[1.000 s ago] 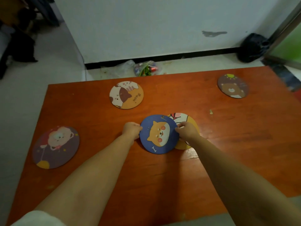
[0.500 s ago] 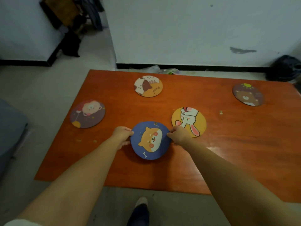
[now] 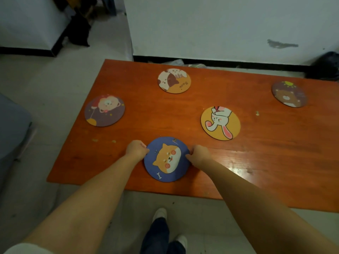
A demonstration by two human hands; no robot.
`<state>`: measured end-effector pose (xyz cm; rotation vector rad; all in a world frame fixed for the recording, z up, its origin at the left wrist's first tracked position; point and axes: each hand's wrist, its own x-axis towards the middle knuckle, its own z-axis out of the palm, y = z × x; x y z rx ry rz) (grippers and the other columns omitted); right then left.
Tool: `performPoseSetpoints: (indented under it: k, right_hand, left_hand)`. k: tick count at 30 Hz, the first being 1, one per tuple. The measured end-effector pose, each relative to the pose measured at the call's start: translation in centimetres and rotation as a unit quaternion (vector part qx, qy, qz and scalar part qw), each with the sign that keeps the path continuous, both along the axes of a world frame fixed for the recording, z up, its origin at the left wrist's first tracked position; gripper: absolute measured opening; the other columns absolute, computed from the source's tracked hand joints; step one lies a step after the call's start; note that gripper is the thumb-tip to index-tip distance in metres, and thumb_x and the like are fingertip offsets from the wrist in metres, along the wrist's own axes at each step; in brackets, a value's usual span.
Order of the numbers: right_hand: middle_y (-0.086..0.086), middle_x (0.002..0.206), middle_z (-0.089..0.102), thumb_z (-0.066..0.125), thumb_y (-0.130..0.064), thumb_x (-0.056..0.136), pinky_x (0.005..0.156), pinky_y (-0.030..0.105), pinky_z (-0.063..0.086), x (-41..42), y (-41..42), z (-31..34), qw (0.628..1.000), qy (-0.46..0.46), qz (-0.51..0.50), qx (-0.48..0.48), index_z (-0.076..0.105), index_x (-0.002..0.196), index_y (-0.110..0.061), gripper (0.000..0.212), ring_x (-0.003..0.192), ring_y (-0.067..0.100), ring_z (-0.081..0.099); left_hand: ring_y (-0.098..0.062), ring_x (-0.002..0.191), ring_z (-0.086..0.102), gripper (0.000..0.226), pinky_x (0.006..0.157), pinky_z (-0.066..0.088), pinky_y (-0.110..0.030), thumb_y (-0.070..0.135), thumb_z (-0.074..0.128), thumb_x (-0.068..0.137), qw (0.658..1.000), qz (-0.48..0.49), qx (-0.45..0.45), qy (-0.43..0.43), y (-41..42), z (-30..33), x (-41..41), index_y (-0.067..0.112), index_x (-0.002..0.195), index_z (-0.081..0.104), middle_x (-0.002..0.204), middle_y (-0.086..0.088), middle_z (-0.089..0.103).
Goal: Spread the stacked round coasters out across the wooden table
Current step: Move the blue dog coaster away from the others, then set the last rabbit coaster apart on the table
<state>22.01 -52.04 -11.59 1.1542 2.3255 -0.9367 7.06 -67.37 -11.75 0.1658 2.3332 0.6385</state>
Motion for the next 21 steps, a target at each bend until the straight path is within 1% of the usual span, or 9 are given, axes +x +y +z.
performPoseSetpoints:
  k: [4, 7, 9, 10, 12, 15, 17, 19, 21]
  right_hand:
    - [0.002, 0.061, 0.045, 0.059, -0.027, 0.092, 0.048, 0.027, 0.032, 0.4, 1.3, 0.5, 0.999, 0.005, -0.035, 0.012, 0.042, 0.062, -0.016, 0.037, 0.058, 0.020, 0.045]
    - [0.012, 0.083, 0.065, 0.059, -0.031, 0.092, 0.067, 0.033, 0.044, 0.3, 3.6, 2.2, 0.997, 0.014, -0.073, 0.020, 0.057, 0.084, -0.007, 0.025, 0.086, 0.033, 0.061]
    - [0.023, 0.092, 0.069, 0.058, -0.030, 0.092, 0.079, 0.034, 0.050, 0.5, 5.6, 3.4, 0.995, 0.013, -0.093, 0.033, 0.057, 0.084, -0.005, 0.026, 0.103, 0.035, 0.065]
    - [0.025, 0.090, 0.068, 0.057, -0.029, 0.093, 0.083, 0.034, 0.052, 0.7, 6.7, 3.9, 0.994, 0.016, -0.103, 0.038, 0.058, 0.083, -0.004, 0.027, 0.107, 0.035, 0.064]
    - [0.023, 0.085, 0.068, 0.055, -0.027, 0.094, 0.077, 0.035, 0.051, 1.3, 8.7, 4.8, 0.990, 0.025, -0.130, 0.052, 0.061, 0.084, -0.002, 0.028, 0.100, 0.038, 0.066]
    - [0.015, 0.068, 0.058, 0.055, -0.029, 0.095, 0.062, 0.034, 0.043, 2.7, 11.4, 5.3, 0.982, 0.017, -0.166, 0.090, 0.058, 0.075, -0.004, 0.033, 0.072, 0.033, 0.057]
    - [0.026, 0.094, 0.068, 0.056, -0.025, 0.094, 0.075, 0.038, 0.050, 3.6, 13.4, 4.9, 0.977, 0.016, -0.191, 0.090, 0.067, 0.096, 0.004, 0.031, 0.090, 0.039, 0.063]
    - [0.024, 0.126, 0.064, 0.056, -0.021, 0.093, 0.094, 0.039, 0.048, 4.3, 15.1, 4.3, 0.972, 0.022, -0.219, 0.077, 0.060, 0.124, 0.002, 0.039, 0.116, 0.038, 0.059]
    - [0.019, 0.137, 0.058, 0.054, -0.021, 0.094, 0.101, 0.036, 0.044, 4.7, 16.6, 3.8, 0.973, 0.021, -0.223, 0.062, 0.052, 0.135, -0.003, 0.046, 0.126, 0.034, 0.054]
  left_hand:
    - [-0.020, 0.059, 0.036, 0.043, 0.068, 0.035, -0.035, 0.014, 0.059, 0.090, 0.995, -0.087, -0.049, 0.025, 1.2, 0.7, -1.2, 0.019, 0.057, 0.032, 0.062, -0.002, 0.035]
    - [-0.020, 0.055, 0.030, 0.044, 0.066, 0.032, -0.035, 0.015, 0.059, 0.091, 0.995, -0.093, -0.027, 0.038, 3.4, 1.9, -2.3, 0.021, 0.058, 0.031, 0.061, -0.003, 0.032]
    - [-0.026, 0.061, 0.041, 0.029, 0.070, 0.042, -0.040, 0.017, 0.058, 0.092, 0.995, -0.092, 0.010, 0.032, 5.5, 3.2, -2.5, 0.017, 0.066, 0.044, 0.065, -0.005, 0.039]
    - [-0.030, 0.073, 0.051, 0.014, 0.078, 0.049, -0.043, 0.018, 0.057, 0.093, 0.995, -0.091, 0.032, 0.021, 6.7, 3.9, -2.3, 0.014, 0.080, 0.054, 0.074, -0.007, 0.048]
    - [-0.035, 0.098, 0.058, 0.015, 0.094, 0.052, -0.047, 0.018, 0.055, 0.094, 0.994, -0.080, 0.073, -0.001, 9.2, 4.6, -2.0, 0.008, 0.104, 0.059, 0.101, -0.015, 0.059]
    - [-0.031, 0.088, 0.056, 0.010, 0.094, 0.052, -0.048, 0.014, 0.051, 0.095, 0.988, -0.102, 0.109, -0.029, 12.9, 5.4, -0.5, 0.008, 0.098, 0.058, 0.119, -0.021, 0.064]
    - [-0.029, 0.087, 0.055, 0.021, 0.092, 0.052, -0.047, 0.015, 0.048, 0.096, 0.986, -0.110, 0.113, -0.046, 15.2, 5.2, 0.6, 0.003, 0.109, 0.061, 0.122, -0.021, 0.063]
    - [-0.032, 0.092, 0.058, 0.024, 0.088, 0.052, -0.044, 0.014, 0.047, 0.097, 0.986, -0.108, 0.108, -0.068, 17.2, 4.8, 1.6, 0.002, 0.112, 0.062, 0.117, -0.020, 0.063]
    - [-0.031, 0.089, 0.056, 0.018, 0.079, 0.049, -0.039, 0.012, 0.048, 0.096, 0.987, -0.098, 0.097, -0.077, 19.0, 4.5, 2.3, 0.006, 0.084, 0.060, 0.096, -0.020, 0.059]
